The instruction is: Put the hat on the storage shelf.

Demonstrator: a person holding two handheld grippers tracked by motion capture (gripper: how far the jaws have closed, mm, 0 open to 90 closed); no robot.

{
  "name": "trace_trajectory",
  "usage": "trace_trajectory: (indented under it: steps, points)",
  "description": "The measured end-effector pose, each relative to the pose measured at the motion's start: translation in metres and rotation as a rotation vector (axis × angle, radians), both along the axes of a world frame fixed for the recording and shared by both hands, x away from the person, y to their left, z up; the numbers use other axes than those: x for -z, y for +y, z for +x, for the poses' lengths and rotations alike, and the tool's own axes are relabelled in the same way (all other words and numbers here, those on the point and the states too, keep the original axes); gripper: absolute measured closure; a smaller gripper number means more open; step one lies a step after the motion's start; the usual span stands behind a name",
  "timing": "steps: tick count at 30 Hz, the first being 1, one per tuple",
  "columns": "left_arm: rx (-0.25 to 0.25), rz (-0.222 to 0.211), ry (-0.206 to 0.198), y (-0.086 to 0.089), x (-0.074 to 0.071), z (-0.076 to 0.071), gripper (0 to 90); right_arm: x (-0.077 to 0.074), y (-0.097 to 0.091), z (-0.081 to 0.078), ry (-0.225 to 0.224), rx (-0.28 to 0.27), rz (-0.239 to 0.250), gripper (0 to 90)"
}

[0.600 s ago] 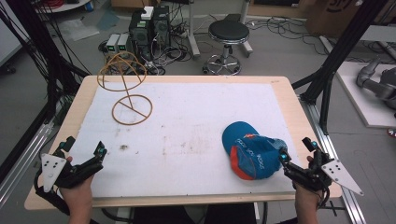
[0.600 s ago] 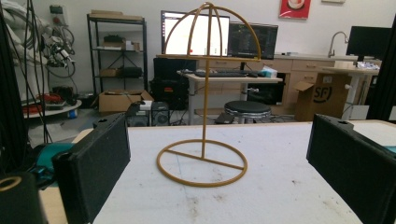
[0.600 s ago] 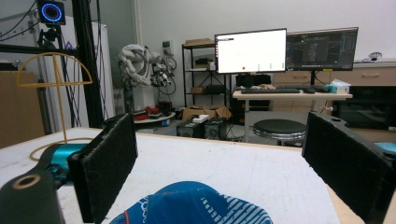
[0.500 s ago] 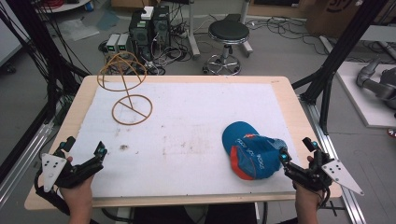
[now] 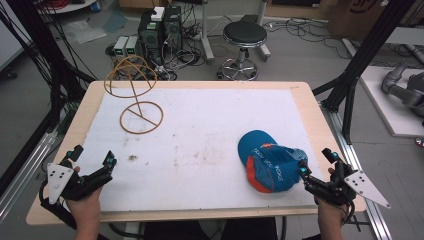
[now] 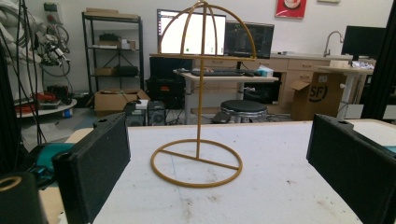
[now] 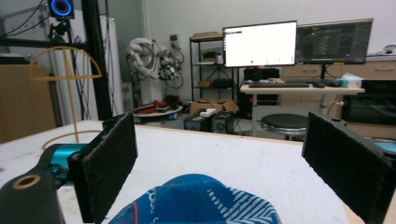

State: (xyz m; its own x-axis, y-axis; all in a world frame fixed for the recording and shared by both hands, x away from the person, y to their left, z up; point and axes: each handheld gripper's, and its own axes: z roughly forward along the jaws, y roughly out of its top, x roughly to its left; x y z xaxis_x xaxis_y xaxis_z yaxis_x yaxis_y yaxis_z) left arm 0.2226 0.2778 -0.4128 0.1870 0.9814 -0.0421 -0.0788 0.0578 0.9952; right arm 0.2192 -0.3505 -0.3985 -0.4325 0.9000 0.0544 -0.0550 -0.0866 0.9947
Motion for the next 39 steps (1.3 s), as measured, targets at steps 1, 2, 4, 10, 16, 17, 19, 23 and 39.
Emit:
trace_trajectory:
  steps: [1,2,4,10,16,17,19,23,39]
  points:
    - [0.0,0.0,0.0,0.0,0.0,0.0,6.6,0.0,0.001,0.0,0.007,-0.009,-0.007,10.2]
    - [0.001,0.0,0.001,0.0,0.0,0.0,6.6,0.0,0.002,0.001,0.011,-0.019,-0.019,10.2]
    - [0.0,-0.001,0.0,0.0,0.0,0.0,6.6,0.0,0.005,0.002,0.02,-0.041,-0.042,10.2]
    - [0.0,-0.002,0.004,0.0,0.0,0.0,6.6,0.004,0.019,0.007,0.076,-0.11,-0.149,10.2]
    - [0.001,-0.004,0.007,0.0,0.0,0.001,6.6,0.009,0.027,0.013,0.149,-0.126,-0.208,10.2]
    - [0.001,-0.003,0.007,0.001,0.0,0.001,6.6,0.009,0.027,0.013,0.149,-0.126,-0.208,10.2]
    - [0.0,-0.004,0.008,0.001,0.0,0.0,6.6,0.012,0.029,0.016,0.187,-0.121,-0.245,10.3]
    - [0.0,-0.005,0.009,0.001,0.001,0.001,6.6,0.016,0.031,0.019,0.228,-0.121,-0.285,10.3]
    - [0.001,-0.007,0.003,0.001,0.0,0.0,6.6,0.03,0.031,0.027,0.38,-0.116,-0.396,22.6]
